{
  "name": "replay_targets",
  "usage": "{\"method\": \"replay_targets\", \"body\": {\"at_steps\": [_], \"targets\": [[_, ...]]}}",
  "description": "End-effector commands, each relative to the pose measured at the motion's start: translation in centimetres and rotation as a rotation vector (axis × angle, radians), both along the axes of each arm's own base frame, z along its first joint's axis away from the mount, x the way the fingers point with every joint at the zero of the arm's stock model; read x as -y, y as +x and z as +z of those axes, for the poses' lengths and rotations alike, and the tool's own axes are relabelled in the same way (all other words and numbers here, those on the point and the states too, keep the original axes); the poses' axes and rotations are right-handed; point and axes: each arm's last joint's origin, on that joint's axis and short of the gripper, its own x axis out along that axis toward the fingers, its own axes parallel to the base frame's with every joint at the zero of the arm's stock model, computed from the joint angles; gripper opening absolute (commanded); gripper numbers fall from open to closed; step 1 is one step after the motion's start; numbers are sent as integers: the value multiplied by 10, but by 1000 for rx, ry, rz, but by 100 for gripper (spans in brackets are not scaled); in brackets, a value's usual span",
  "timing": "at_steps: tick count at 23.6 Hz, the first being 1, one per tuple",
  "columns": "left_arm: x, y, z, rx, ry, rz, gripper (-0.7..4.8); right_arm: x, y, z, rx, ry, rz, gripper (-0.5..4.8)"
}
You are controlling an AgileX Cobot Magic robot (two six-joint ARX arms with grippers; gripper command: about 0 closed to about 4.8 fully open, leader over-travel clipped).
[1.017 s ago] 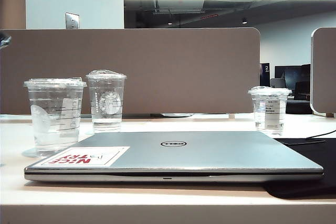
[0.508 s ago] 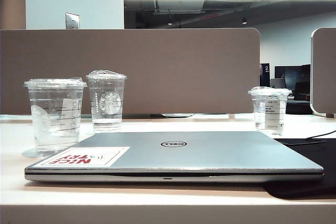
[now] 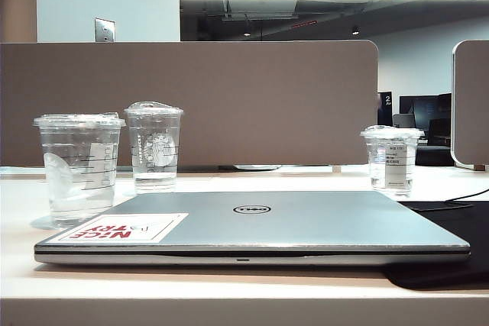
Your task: Pick up the coffee cup on the middle and place it on the left side of the laptop.
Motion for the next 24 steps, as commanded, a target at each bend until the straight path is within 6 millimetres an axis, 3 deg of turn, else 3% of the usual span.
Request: {"method": "replay_targets", "body": {"at_steps": [1,24], "targets": [[0,0,2,10,-6,0,-5,1,0,0,15,-1,-11,-5],[-7,1,2,10,-6,61,-5,1,0,1,15,-1,-11,-5]]}}
